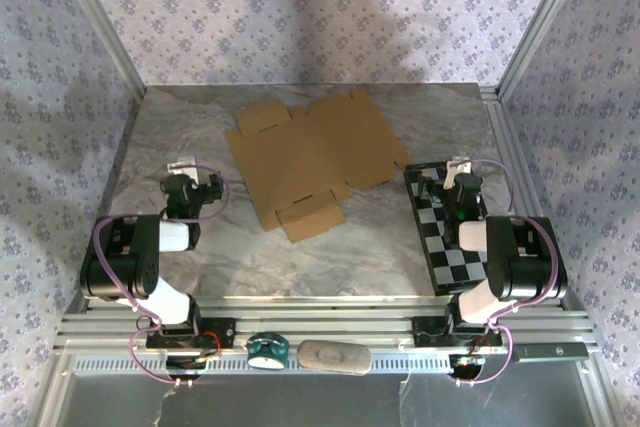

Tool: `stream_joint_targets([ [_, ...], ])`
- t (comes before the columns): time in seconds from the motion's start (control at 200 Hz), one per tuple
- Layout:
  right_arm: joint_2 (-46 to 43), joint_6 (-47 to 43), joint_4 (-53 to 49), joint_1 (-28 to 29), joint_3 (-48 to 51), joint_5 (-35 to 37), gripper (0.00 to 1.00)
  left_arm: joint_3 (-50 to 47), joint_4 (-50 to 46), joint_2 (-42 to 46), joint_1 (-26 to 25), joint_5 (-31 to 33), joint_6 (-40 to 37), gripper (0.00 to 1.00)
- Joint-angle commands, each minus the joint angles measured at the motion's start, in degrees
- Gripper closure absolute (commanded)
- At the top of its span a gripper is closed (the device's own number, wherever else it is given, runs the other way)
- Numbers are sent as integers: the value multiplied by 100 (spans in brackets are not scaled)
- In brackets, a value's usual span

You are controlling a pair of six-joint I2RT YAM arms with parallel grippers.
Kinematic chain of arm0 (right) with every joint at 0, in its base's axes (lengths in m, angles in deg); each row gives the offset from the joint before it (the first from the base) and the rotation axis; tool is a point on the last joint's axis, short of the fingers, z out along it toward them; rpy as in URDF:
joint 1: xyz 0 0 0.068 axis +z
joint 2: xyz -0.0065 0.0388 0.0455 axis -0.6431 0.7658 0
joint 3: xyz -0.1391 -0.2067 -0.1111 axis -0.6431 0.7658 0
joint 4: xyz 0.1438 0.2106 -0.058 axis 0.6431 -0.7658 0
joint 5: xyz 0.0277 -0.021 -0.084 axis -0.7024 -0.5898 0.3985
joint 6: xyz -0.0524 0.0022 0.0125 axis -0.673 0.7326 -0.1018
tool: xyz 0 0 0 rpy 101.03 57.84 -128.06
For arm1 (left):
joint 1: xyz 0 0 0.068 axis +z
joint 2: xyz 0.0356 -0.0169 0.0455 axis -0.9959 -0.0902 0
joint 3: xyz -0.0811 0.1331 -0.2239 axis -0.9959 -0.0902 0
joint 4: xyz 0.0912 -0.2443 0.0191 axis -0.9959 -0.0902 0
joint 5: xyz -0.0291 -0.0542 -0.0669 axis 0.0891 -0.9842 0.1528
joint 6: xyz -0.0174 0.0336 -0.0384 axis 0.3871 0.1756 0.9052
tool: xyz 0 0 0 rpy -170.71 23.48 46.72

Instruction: Fold the paper box

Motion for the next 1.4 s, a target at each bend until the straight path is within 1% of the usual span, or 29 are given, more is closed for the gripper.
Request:
stream_joint_targets([
  [0.0,22,-45,27,1,-81,-23,0,72,33,19,1,8,-90,0],
  [0.18,-27,-35,76,7,-38,-5,0,81,23,21,-2,9,-90,0],
  [0.29,-441,-11,-484,24,-185,155,0,62,47,52,1,20,-89,0],
  [0.405,-857,42,-567,28,-53,312,0,132,-282,294,0,204,-21,0],
  [0.465,-1239,81,-736,94,-2,621,0,136,-478,553,-80,378,-68,0],
  [0.525,-1776,48,-1071,244,-71,1208,0,171,-786,912,-291,846,-154,0],
  [0.61,-2592,88,-1915,436,-574,1830,0,346,-1292,1422,-522,1313,-237,0],
  [0.73,-3303,-41,-3155,542,-1814,1892,1,994,-1988,1945,-675,1551,96,0],
  [0.78,-3320,-87,-3814,707,-2601,2122,0,1490,-2465,1980,-735,1926,538,0],
  [0.815,-3203,99,-4418,807,-3215,2361,0,1936,-2947,1940,-739,2209,1143,0],
  [0.84,-3076,475,-4928,815,-3678,2459,0,2282,-3676,1870,-739,2422,1883,0],
  [0.864,-2942,1014,-5552,761,-4120,2481,0,2801,-4717,1785,-718,2673,2929,0],
  [0.879,-2829,1380,-5968,712,-4336,2475,0,3125,-5418,1721,-683,2704,3567,0],
  [0.909,-2606,2124,-6773,608,-4932,2475,0,3767,-6818,1558,-572,2538,4713,0],
  [0.929,-2483,2786,-7364,559,-5205,2599,0,4116,-7510,1433,-491,2316,5185,0],
  [0.959,-2310,3918,-8390,515,-5479,2835,1,4424,-7848,1197,-356,1881,5414,0],
  [0.979,-2236,4286,-8727,378,-5566,2557,1,4540,-7820,1055,-260,1412,5381,0],
  [0.984,-2236,4286,-8727,378,-5566,2557,1,4560,-7792,1016,-239,1277,5359,0],
  [1.014,-2223,3924,-8373,142,-5497,1618,0,4669,-7564,787,-112,501,5278,1],
  [1.034,-2230,3756,-8049,87,-5406,1135,0,4779,-7501,616,-82,96,5287,4],
  [1.054,-2238,3743,-7816,127,-5344,846,0,4907,-7541,453,-83,-196,5323,7],
  [1.099,-2220,3528,-7682,437,-5287,860,1,5231,-7798,86,-198,-666,5426,14],
  [1.154,-2088,3183,-7649,911,-5294,843,9,5596,-8150,-331,-451,-1157,5413,23],
  [1.189,-1908,2858,-7766,1265,-5374,775,13,5793,-8464,-557,-638,-1373,5371,32],
  [1.229,-1636,2674,-8173,1601,-5504,680,15,5944,-8865,-770,-895,-1496,5319,38],
  [1.259,-1427,2684,-8426,1760,-5577,454,17,5948,-8995,-865,-1132,-1599,5270,42],
  [1.294,-1200,2778,-8567,1851,-5572,-47,19,5879,-9040,-924,-1387,-1728,5215,45],
  [1.339,-949,2881,-8431,1969,-5331,-918,21,5748,-8982,-964,-1704,-1902,5155,48],
  [1.399,-618,2985,-8383,2128,-5174,-1585,27,5561,-8953,-1022,-2040,-2068,5140,52],
])
